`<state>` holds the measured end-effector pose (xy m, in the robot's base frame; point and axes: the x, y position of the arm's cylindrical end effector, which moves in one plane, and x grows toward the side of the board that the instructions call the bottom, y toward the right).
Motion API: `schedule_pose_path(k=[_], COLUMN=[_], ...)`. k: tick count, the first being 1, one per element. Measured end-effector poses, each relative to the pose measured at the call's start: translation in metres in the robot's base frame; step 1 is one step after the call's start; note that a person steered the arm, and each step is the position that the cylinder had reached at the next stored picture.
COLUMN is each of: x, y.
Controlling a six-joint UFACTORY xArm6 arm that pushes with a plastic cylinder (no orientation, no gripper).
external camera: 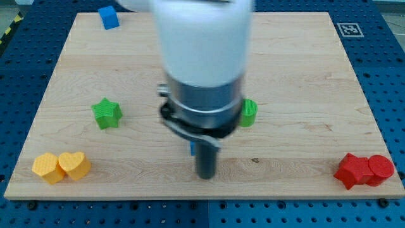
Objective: Place the blue triangle diagonally towards green star
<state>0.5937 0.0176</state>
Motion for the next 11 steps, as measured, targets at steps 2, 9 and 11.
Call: schedule_pose_path(k=[2,9,11], x=[-0.019,-0.136,-0.205], y=[0.012,-0.061,-0.061])
